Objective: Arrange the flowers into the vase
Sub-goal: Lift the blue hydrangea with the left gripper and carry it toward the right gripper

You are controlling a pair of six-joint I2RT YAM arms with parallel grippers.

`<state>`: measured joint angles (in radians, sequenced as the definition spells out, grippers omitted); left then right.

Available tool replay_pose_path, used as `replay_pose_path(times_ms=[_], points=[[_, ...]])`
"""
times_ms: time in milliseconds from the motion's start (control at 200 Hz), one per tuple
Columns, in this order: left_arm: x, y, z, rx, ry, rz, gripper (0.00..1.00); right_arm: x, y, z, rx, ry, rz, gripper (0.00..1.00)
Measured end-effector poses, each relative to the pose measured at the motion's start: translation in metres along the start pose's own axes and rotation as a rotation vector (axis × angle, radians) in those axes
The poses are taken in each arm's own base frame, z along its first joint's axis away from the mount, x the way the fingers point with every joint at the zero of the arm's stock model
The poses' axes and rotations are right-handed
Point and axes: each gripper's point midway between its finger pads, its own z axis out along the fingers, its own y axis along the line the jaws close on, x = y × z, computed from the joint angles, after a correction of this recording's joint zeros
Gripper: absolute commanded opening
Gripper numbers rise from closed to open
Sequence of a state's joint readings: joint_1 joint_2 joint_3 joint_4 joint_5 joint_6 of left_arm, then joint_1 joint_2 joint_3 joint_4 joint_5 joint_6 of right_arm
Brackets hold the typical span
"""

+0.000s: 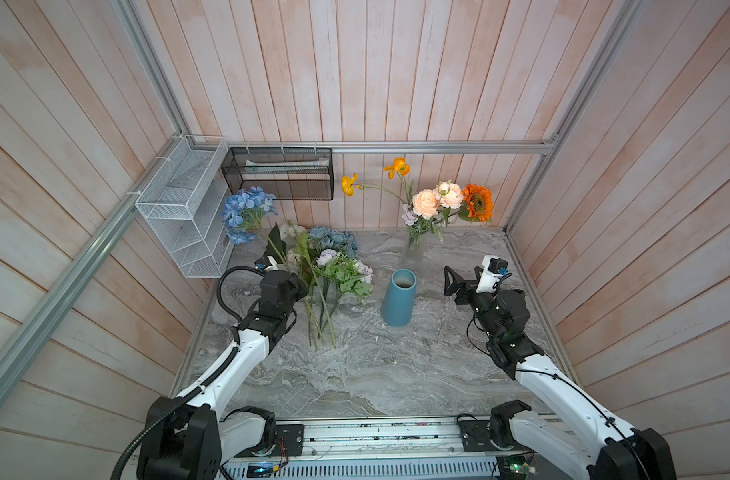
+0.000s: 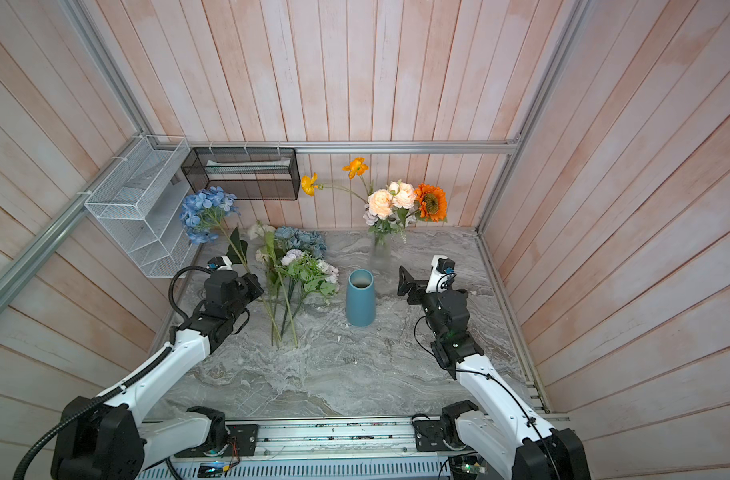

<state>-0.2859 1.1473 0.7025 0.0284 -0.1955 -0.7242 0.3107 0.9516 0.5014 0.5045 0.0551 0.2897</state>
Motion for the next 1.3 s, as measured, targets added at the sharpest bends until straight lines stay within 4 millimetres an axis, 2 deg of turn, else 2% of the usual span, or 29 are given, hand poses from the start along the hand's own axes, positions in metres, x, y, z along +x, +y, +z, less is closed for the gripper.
replay_pose_path(times_ms=[190,345,510,665,845,1020,1170,1300], points=[[0.013,-0.046,-0.019,0.117,-0.032,0.006,0.0,-0.007,0.009,0.0,-0.047,-0.017,0.017,0.98],[0.021,-0.087,-0.037,0.23,-0.069,0.095,0.0,-0.011,0.027,-0.001,-0.144,-0.009,0.028,0.98],[0.029,-0.142,-0.064,0.413,-0.134,0.248,0.0,-0.034,0.064,-0.007,-0.326,-0.028,0.023,0.98],[0.041,-0.183,-0.082,0.559,-0.183,0.384,0.0,-0.058,0.11,-0.019,-0.519,-0.063,-0.001,0.95],[0.055,-0.208,-0.092,0.684,-0.2,0.476,0.0,-0.069,0.165,-0.024,-0.715,-0.06,-0.019,0.9],[0.059,-0.235,-0.109,0.803,-0.225,0.531,0.0,-0.058,0.209,-0.022,-0.87,-0.007,-0.019,0.87],[0.056,-0.25,-0.123,0.88,-0.255,0.551,0.0,-0.038,0.226,-0.019,-0.929,0.048,-0.012,0.82],[0.057,-0.253,-0.127,0.909,-0.258,0.563,0.0,-0.031,0.229,-0.016,-0.944,0.069,0.002,0.69]])
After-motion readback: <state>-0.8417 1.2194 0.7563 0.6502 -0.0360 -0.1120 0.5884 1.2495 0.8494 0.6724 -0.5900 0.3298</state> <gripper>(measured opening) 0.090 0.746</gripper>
